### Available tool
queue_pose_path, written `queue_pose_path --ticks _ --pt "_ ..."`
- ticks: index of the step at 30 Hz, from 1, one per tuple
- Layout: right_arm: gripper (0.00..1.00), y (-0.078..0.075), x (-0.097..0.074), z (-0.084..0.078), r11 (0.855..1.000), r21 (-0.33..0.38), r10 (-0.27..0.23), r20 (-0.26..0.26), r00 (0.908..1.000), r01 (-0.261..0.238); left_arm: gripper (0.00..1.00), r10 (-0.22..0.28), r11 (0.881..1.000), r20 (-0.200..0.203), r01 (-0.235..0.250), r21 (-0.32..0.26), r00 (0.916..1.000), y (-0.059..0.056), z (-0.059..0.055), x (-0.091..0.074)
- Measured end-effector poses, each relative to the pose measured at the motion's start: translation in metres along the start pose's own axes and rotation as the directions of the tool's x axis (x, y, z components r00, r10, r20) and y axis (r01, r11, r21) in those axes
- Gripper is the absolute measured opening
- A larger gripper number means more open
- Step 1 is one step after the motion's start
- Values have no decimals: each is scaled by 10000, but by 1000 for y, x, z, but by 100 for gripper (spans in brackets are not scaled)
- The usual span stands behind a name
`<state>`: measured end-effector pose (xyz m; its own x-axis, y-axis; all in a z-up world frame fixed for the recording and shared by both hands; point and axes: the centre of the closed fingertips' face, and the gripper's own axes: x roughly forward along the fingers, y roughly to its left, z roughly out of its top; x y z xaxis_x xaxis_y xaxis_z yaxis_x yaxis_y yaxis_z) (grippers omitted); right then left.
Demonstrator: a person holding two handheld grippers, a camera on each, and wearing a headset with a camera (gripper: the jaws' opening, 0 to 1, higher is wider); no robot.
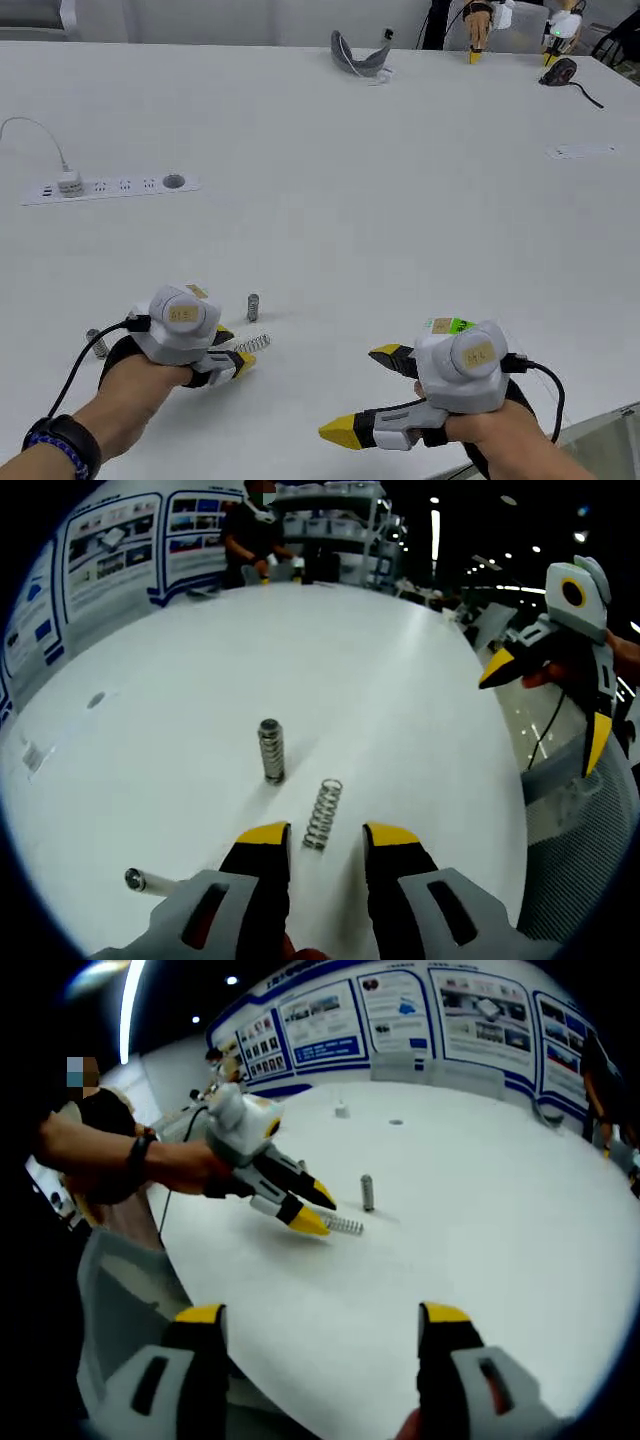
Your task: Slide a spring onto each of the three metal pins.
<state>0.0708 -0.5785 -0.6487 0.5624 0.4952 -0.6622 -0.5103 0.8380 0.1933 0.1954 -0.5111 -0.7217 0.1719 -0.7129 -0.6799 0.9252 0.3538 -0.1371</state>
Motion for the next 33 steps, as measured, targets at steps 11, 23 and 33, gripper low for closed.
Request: queue_pose_path --ticks 11,23,33 --pt "79 -2 -2 -3 10000 71 -15 -30 10000 15 19 63 10000 2 -63 58 10000 -2 -5 12" --pt "79 1 2 -2 10000 -20 97 -128 9999 -97 11 535 9948 112 -524 -874 9985 1 -14 1" --pt "79 5 7 -4 9997 -7 233 -185 9996 -233 11 538 9920 327 -496 -1164 9980 -7 -27 -23"
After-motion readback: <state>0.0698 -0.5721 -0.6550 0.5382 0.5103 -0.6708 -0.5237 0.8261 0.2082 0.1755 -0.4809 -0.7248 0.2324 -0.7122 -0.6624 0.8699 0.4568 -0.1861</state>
